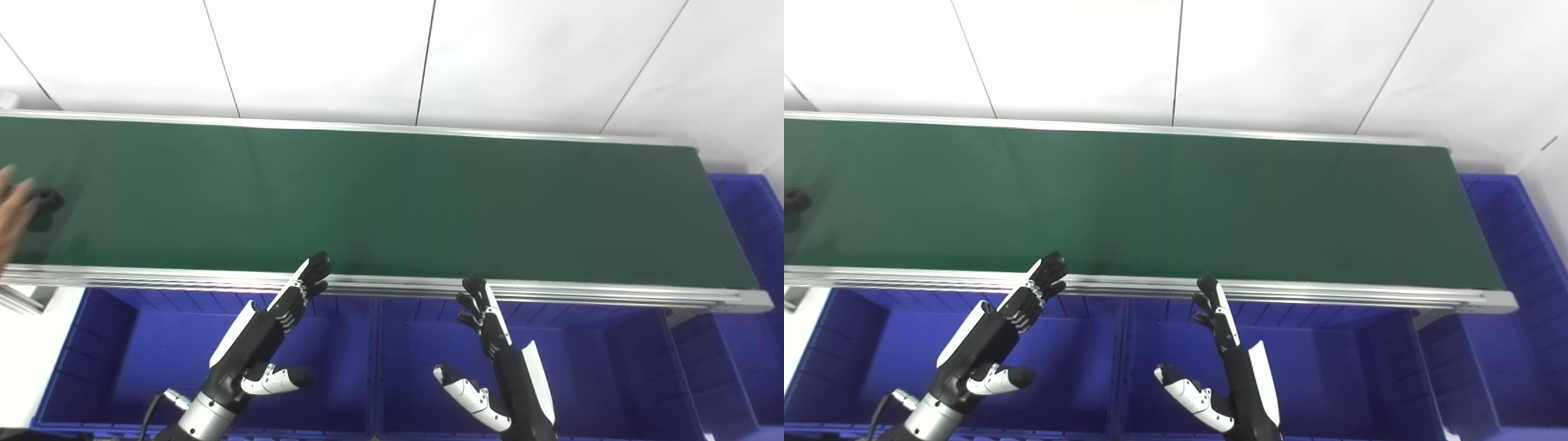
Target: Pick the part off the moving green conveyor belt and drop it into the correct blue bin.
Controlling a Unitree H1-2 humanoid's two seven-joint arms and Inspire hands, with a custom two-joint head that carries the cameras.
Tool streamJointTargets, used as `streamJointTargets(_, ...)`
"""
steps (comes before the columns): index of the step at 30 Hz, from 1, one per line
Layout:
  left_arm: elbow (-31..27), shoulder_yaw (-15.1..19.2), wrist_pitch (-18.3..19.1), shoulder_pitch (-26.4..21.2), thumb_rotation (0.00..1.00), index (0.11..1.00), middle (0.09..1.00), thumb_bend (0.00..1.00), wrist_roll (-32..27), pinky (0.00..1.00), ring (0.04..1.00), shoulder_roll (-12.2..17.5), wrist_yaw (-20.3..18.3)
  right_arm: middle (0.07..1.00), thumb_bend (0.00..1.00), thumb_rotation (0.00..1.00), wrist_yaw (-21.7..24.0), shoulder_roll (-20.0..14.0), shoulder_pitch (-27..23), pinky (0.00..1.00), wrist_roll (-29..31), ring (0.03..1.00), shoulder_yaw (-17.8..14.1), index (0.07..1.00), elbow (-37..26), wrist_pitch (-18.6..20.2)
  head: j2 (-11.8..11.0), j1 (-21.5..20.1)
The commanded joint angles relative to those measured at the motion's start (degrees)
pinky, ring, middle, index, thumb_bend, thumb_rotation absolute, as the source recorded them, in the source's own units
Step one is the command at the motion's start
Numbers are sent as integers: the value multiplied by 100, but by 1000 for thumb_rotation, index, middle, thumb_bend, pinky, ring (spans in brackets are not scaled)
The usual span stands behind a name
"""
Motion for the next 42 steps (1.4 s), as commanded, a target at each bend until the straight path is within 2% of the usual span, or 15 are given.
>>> streamJointTargets(1,-216,-258,-129,107,653,1000,1000,729,-23,975,1000,51,358,976,637,629,141,36,5,872,24,940,-48,1000,-254,15,-1,14)
streamJointTargets(9,-397,-1267,-56,443,620,1000,1000,706,-186,1000,1000,337,1059,980,645,638,268,33,110,881,77,949,-270,1000,-270,-56,-30,-6)
streamJointTargets(13,-369,-1563,-96,454,652,1000,1000,725,29,1000,1000,516,1377,974,640,627,304,20,159,878,23,940,-362,1000,-270,-78,-66,9)
streamJointTargets(15,-304,-1636,-113,425,665,1000,1000,740,162,1000,1000,592,1562,975,642,628,337,10,172,878,-8,940,-392,1000,-261,-101,-84,32)
streamJointTargets(18,-253,-1743,-117,401,650,1000,1000,710,270,999,1000,708,1787,980,638,622,388,0,189,889,-48,945,-405,1000,-266,-94,-83,28)
streamJointTargets(25,-300,-1959,-84,517,610,1000,1000,698,427,1000,1000,998,2159,986,648,617,448,33,231,883,-154,942,-389,1000,-269,-111,-91,-2)
streamJointTargets(31,-442,-1976,-102,694,602,1000,1000,695,546,986,1000,1126,2479,997,661,616,556,4,279,879,-259,953,-326,1000,-303,-67,-63,20)
streamJointTargets(42,-540,-2018,28,904,617,1000,1000,723,478,979,1000,1298,2705,1000,653,588,706,-11,302,883,-187,953,-314,1000,-231,-139,-104,129)
